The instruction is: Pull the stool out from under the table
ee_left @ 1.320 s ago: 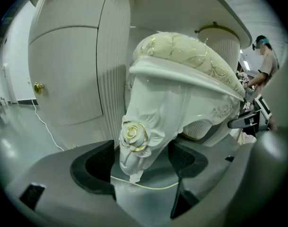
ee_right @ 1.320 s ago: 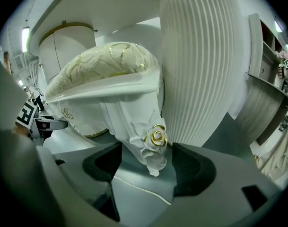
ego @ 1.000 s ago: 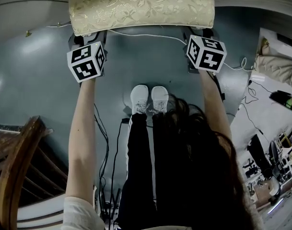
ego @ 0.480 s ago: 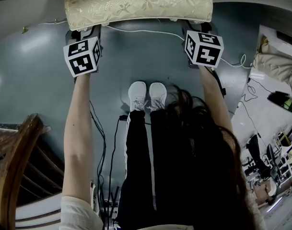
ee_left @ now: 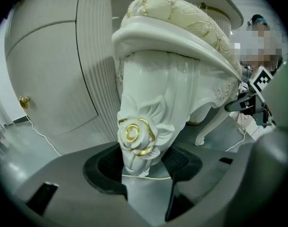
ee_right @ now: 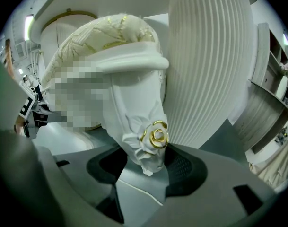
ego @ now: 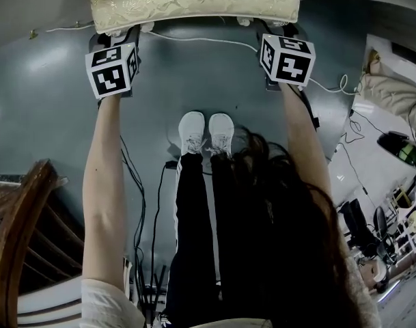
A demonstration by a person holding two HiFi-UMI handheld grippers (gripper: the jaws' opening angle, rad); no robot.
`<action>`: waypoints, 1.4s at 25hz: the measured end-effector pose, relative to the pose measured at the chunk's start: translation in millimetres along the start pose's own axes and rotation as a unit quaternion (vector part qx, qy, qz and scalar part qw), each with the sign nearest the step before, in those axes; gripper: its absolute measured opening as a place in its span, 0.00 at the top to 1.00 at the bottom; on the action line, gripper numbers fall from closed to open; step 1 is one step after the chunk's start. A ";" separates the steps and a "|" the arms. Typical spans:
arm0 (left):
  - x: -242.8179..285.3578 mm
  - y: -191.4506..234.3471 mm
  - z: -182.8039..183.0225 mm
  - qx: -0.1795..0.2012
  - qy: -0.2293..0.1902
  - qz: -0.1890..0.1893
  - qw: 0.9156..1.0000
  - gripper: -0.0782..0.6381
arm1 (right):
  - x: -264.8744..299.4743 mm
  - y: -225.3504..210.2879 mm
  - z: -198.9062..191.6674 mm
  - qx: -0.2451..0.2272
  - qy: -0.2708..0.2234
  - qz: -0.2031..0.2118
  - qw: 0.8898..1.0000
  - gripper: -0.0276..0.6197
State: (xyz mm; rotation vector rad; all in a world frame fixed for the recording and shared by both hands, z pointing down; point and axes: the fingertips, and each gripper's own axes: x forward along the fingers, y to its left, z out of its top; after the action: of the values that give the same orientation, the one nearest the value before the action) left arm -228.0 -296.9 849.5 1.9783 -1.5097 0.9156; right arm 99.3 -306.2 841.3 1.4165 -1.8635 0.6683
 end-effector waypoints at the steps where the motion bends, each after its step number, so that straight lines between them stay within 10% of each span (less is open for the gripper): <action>1: -0.1 0.3 0.0 0.001 0.002 0.000 1.000 0.55 | 0.0 0.3 -0.2 0.001 0.001 -0.001 1.000 0.56; 35: -47.4 -31.6 -62.8 0.003 0.017 -0.014 1.000 0.55 | -51.3 15.4 -72.6 -0.005 0.030 -0.008 0.999 0.57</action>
State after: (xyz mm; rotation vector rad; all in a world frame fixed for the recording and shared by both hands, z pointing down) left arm -219.1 -212.8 855.7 1.9742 -1.4584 0.9374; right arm 108.6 -216.6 847.0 1.3883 -1.8044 0.6867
